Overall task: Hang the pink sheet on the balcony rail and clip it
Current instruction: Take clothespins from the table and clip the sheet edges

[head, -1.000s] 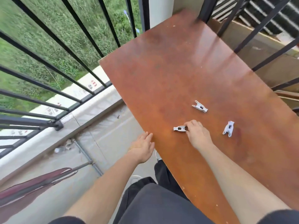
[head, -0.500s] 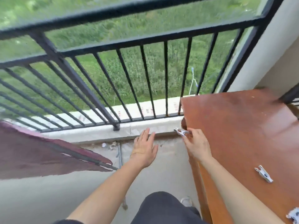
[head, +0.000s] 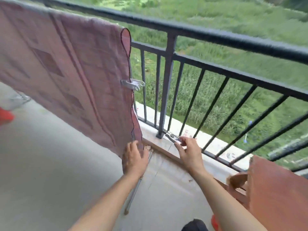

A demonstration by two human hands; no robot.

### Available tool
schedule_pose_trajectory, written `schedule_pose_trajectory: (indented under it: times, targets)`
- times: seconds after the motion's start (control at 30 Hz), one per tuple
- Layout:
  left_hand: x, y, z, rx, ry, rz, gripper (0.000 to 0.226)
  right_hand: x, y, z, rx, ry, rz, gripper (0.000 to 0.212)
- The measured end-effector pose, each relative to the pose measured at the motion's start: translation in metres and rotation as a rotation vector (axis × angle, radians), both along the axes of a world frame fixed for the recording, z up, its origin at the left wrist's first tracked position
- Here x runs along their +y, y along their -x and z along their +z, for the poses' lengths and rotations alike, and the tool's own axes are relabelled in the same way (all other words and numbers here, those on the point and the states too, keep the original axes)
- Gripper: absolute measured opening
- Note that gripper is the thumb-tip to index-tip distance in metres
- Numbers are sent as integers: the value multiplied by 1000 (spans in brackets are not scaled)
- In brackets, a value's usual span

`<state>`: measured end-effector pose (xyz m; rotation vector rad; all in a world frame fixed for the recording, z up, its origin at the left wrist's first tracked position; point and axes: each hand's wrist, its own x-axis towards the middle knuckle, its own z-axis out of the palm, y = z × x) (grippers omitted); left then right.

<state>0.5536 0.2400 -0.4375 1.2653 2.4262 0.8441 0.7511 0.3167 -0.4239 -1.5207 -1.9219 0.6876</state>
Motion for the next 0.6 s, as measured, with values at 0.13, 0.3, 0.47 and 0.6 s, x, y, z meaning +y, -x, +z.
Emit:
schedule_pose_trajectory:
  times: [0.13, 0.3, 0.47, 0.6]
  targets:
    - [19, 7, -4, -53, 2, 212, 50, 33, 13, -5, -20, -10, 126, 16]
    - [49, 5, -16, -125, 67, 458, 58, 84, 13, -6, -2, 20, 275, 25]
    - [76, 6, -16, -93, 6, 559, 64, 116, 2, -12, 2, 103, 408, 30]
    - [80, 9, -12, -27, -58, 617, 11, 125, 1, -18, 3, 133, 464, 26]
